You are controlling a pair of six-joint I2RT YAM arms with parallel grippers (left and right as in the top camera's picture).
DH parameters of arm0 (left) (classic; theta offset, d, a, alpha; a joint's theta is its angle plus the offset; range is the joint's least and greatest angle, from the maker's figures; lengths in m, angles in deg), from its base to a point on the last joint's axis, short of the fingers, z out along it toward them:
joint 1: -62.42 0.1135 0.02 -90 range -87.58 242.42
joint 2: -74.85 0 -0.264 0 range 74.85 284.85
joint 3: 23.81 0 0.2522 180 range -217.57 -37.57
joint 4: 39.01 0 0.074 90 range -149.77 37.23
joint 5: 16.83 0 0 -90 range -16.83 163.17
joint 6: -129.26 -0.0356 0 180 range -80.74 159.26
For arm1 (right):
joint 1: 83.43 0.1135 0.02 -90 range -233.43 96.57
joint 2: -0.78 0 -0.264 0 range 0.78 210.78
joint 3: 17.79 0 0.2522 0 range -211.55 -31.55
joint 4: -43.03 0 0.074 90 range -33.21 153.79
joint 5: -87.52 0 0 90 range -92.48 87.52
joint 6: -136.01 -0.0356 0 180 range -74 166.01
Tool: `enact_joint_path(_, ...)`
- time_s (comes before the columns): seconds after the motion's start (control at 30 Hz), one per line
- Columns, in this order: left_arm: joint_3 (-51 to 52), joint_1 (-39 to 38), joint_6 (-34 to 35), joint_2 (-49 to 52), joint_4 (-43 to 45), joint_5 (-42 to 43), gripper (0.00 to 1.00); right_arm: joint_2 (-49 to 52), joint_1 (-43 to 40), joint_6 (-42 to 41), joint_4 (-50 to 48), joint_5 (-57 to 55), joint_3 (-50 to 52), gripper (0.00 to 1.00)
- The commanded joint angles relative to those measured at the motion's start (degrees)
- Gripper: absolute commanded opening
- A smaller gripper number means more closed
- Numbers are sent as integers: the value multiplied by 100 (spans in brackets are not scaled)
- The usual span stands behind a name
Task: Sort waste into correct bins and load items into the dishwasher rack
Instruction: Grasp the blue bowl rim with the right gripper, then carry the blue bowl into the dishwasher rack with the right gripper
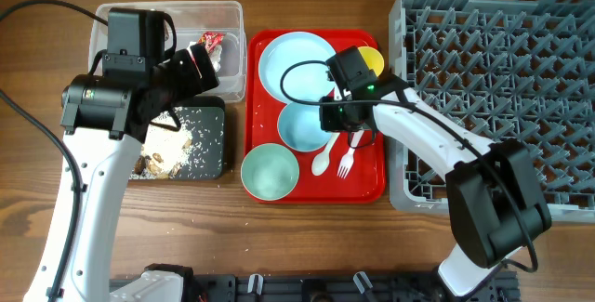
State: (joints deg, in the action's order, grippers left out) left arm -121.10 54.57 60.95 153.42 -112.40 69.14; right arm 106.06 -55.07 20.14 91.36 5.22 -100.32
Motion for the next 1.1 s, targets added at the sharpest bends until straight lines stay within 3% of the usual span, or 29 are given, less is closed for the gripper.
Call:
enact_joint_path(0.0,-74,26,-68,-7,-2,-57,100,94,72,22,-72,-48,-85,4)
enact_joint_path(0.3,-74,26,-68,-7,-2,-57,100,-81,72,33,50,-44,-90,4)
enact_joint_path(0.73,-74,26,-68,-7,-2,-57,100,-1707,70,39,573,-341,-101,4)
enact_joint_path(1.07,-74,26,-68,-7,-2,-57,100,-2199,39,35,973,-634,-101,5)
